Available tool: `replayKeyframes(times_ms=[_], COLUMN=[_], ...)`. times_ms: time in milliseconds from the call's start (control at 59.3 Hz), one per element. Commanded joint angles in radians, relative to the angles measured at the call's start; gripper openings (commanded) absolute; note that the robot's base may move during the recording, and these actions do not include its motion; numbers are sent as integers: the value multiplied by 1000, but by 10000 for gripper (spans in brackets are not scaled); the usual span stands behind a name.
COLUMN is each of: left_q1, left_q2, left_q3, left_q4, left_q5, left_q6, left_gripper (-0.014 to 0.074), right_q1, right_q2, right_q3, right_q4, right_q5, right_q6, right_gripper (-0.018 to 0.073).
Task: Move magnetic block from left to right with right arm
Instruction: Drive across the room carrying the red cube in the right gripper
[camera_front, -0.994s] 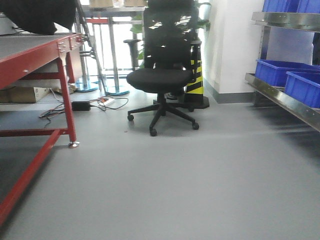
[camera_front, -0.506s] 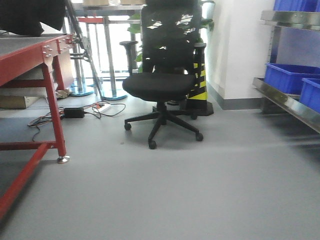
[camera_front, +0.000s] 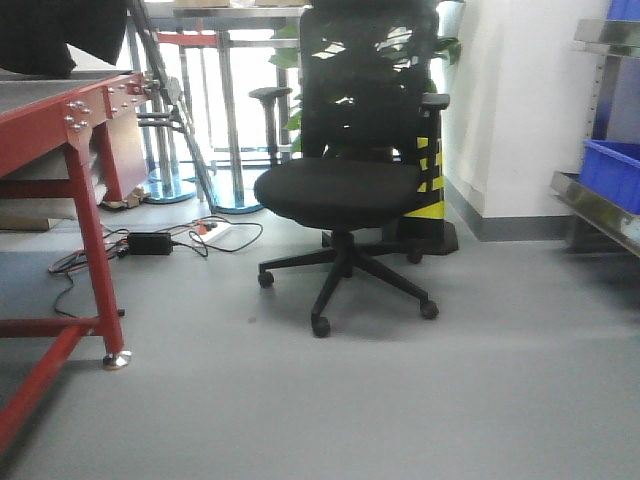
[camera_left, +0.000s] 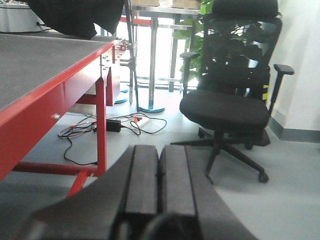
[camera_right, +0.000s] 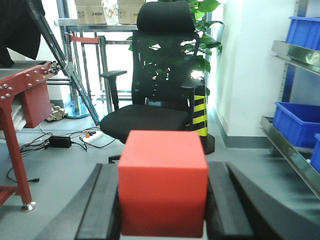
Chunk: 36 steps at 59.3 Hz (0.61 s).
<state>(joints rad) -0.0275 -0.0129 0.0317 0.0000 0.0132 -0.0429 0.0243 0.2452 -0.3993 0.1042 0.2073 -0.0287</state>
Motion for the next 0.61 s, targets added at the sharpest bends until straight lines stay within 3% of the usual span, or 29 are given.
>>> replayKeyframes(times_ms=[0, 590], left_q1=[-5, -5], left_q2=[-6, -6], left_q3=[9, 9], left_q4=[0, 0], left_q5=[-88, -88], left_q6=[-4, -4], left_gripper=[-116, -116], right_q1=[-4, -4], right_q2=[12, 12], right_q3=[-31, -31], right_q4=[-6, -6], right_q5=[-92, -92], right_q6=[-1, -1], right_gripper=[275, 275])
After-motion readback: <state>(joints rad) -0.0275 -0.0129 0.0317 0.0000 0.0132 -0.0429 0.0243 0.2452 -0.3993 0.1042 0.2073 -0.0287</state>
